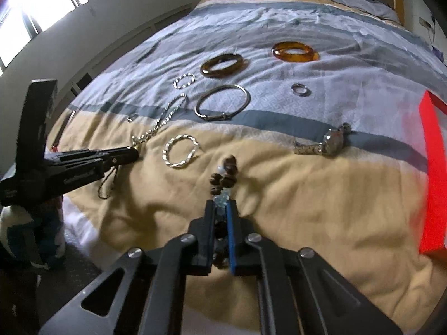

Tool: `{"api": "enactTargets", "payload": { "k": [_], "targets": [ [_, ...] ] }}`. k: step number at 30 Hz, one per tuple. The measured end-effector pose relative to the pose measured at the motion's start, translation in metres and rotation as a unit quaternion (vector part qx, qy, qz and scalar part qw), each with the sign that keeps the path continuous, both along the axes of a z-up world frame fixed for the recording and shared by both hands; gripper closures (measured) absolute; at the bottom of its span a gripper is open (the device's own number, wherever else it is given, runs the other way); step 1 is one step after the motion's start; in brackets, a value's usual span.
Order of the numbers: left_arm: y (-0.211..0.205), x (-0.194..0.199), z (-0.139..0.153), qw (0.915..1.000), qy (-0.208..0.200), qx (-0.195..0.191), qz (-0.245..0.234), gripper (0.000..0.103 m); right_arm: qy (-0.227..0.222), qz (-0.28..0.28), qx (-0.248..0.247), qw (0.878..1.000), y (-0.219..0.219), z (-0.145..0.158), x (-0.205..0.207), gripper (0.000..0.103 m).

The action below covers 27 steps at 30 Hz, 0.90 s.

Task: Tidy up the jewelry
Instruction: 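Carry the necklace in the left tool and bracelet in the right tool over the red box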

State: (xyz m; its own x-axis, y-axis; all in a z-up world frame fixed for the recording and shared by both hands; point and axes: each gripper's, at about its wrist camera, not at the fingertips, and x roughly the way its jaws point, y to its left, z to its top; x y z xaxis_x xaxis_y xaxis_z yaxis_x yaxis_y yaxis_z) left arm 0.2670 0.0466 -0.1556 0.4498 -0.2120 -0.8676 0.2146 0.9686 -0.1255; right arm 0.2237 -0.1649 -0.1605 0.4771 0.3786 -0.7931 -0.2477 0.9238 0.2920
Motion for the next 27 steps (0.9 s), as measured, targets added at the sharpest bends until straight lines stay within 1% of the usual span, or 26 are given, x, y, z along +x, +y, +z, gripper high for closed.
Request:
{"api": "enactTargets", "payload": {
  "k": [7, 11, 16, 22, 27],
  "targets": [
    [0.004, -0.024, 0.031, 0.9994, -0.028, -0.015, 0.013, 0.098, -0.025, -0.004, 0.010, 1.000, -0.002, 0.032, -0.030, 0.096],
    [0.001, -0.040, 0.058, 0.9983, -0.054, -0.017, 0.010, 0.098, -0.049, -0.010, 0.012, 0.999, -0.008, 0.055, -0.048, 0.096],
    [-0.008, -0.062, 0.094, 0.9961, -0.085, -0.026, -0.001, 0.098, -0.082, -0.027, 0.017, 0.996, -0.026, 0.085, -0.073, 0.096],
    [-0.040, -0.088, 0.130, 0.9924, -0.112, -0.037, -0.033, 0.098, -0.127, -0.056, 0.015, 0.990, -0.062, 0.122, -0.106, 0.096],
    [-0.091, -0.102, 0.153, 0.9885, -0.125, -0.040, -0.075, 0.098, -0.158, -0.082, 0.007, 0.984, -0.104, 0.148, -0.122, 0.096]
  ]
}}
